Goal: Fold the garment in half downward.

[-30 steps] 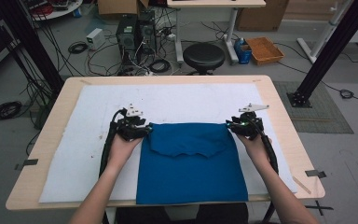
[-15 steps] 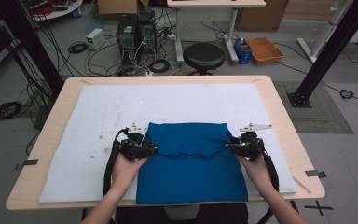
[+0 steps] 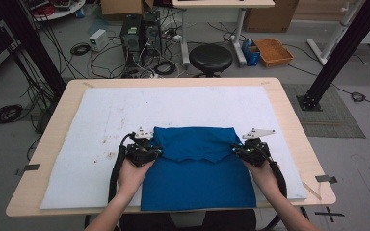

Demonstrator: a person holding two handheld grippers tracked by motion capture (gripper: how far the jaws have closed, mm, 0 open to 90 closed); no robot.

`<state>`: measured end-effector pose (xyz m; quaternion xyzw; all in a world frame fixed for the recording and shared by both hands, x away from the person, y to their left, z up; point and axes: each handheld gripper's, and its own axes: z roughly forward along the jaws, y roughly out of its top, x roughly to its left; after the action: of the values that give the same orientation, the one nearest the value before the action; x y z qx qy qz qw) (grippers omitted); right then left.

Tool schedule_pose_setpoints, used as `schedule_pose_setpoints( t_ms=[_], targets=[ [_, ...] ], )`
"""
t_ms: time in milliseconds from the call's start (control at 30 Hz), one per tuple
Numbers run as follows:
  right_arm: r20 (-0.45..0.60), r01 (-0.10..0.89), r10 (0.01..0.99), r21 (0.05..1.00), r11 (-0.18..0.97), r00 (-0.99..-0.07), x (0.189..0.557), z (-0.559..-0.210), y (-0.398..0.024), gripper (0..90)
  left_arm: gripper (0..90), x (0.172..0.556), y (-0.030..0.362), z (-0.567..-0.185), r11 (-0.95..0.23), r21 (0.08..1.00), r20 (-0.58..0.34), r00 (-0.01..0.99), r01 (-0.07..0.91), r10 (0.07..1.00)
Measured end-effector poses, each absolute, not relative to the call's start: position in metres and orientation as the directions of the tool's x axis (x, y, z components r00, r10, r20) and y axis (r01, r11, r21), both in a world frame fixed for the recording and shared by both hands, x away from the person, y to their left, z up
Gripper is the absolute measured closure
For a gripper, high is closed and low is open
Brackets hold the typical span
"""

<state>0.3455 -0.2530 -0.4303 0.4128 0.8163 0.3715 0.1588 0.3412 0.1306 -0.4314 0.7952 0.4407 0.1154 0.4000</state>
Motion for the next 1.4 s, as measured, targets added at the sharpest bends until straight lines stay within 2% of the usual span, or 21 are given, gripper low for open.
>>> schedule_pose_setpoints(
  t_ms=[267,700,1000,1400],
  targets=[
    [0.079,0.553,0.776,0.746,0.37,-0.626,0.333,-0.419,-0.259,87.8,84.4,0.326,0.133,-0.417,-0.281,0.757,-0.205,0.623,0.59,0.755],
    [0.1,0.526,0.725,0.755,0.39,-0.681,0.278,-0.408,-0.271,87.8,84.3,0.27,0.14,-0.403,-0.302,0.772,-0.226,0.686,0.559,0.692],
    [0.077,0.509,0.708,0.749,0.424,-0.702,0.243,-0.409,-0.276,87.8,84.3,0.237,0.14,-0.406,-0.342,0.762,-0.221,0.717,0.55,0.662],
    [0.059,0.495,0.677,0.73,0.471,-0.733,0.216,-0.413,-0.277,87.8,84.3,0.216,0.139,-0.414,-0.397,0.729,-0.217,0.739,0.557,0.638]
  ],
)
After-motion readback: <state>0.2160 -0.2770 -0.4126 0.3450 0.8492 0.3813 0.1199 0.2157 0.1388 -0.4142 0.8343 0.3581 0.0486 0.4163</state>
